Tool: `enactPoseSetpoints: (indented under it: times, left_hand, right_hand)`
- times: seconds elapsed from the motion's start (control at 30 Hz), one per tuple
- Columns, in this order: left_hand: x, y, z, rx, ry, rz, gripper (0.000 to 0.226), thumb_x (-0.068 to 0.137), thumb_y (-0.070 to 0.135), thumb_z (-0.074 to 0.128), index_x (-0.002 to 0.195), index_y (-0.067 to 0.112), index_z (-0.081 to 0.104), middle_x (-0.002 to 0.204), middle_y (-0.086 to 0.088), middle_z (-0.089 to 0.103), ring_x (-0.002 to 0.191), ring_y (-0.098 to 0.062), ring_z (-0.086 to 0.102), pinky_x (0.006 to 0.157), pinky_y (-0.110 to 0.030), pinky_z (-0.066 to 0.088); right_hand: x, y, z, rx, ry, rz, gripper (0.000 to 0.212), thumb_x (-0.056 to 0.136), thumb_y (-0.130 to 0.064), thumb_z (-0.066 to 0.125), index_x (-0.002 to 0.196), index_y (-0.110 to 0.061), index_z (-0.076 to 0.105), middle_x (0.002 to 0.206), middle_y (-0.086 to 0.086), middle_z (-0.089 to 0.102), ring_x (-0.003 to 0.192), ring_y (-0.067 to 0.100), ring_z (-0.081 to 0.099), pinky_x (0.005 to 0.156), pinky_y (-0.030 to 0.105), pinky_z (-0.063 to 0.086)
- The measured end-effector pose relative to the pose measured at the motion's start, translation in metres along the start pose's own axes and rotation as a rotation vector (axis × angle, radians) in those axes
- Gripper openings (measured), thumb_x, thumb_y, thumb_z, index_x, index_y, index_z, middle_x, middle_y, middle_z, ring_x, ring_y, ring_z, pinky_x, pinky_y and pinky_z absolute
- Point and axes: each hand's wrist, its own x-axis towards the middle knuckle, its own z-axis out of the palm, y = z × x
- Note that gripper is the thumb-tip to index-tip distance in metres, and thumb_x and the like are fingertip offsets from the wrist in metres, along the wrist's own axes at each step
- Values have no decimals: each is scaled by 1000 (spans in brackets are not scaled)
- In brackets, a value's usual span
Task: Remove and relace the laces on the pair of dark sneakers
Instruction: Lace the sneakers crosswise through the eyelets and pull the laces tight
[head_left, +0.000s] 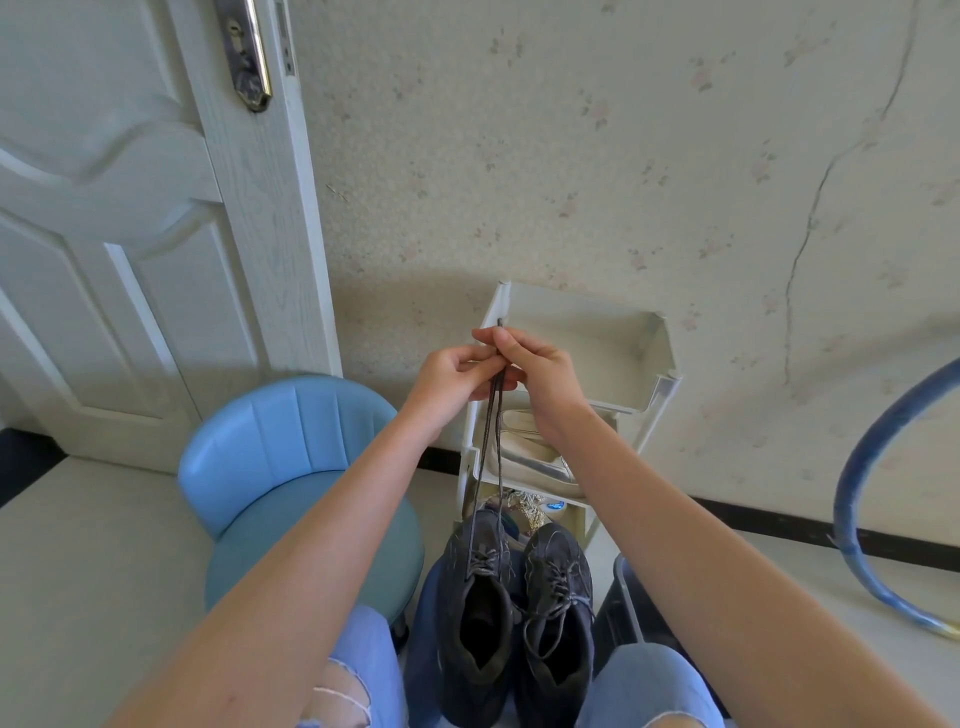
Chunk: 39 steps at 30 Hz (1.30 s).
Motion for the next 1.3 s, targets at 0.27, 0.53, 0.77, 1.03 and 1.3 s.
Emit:
enactPoseSetpoints:
  times: [0.27, 0.53, 0.77, 1.03, 1.3]
  left_hand:
    - [7, -9, -7, 45, 227, -13, 9, 91, 11, 60, 89, 7, 68, 75, -5, 70, 60, -9, 66, 71, -26, 56]
    - [2, 11, 7, 283, -208, -121, 27, 93, 6, 43, 68, 13, 51, 47, 10, 46, 49, -9, 35, 55, -21, 30]
    - [8, -5, -10, 219, -169, -124, 23, 97, 25, 51, 88, 13, 69, 65, 7, 58, 50, 0, 43, 54, -13, 35]
    - [11, -3, 1, 184, -19, -131, 17, 86, 4, 66, 103, 3, 70, 72, -1, 68, 48, 6, 58, 50, -6, 41]
    - [8, -22, -4, 871, -187, 259, 21, 86, 6, 66, 100, 21, 64, 95, 9, 74, 87, -4, 67, 79, -21, 50]
  right_hand:
    - [7, -2, -4, -332, 220, -92, 16, 90, -22, 65, 98, -12, 75, 88, 0, 72, 73, 8, 60, 72, 22, 45]
    - [12, 1, -2, -815, 67, -302, 14, 87, -30, 68, 89, -20, 78, 111, -9, 65, 106, 12, 43, 96, 25, 36]
    - [7, -18, -15, -934, -66, -74, 41, 94, -36, 58, 67, -6, 67, 43, -9, 41, 40, 6, 30, 45, 19, 28]
    - [-11, -8, -29, -1115, -111, -126, 28, 92, -29, 61, 84, -5, 71, 61, 4, 59, 52, 16, 46, 52, 25, 38]
    - [-6, 28, -45, -598, -126, 224, 24, 95, -3, 44, 106, -15, 61, 101, 0, 65, 96, 16, 62, 96, 37, 46]
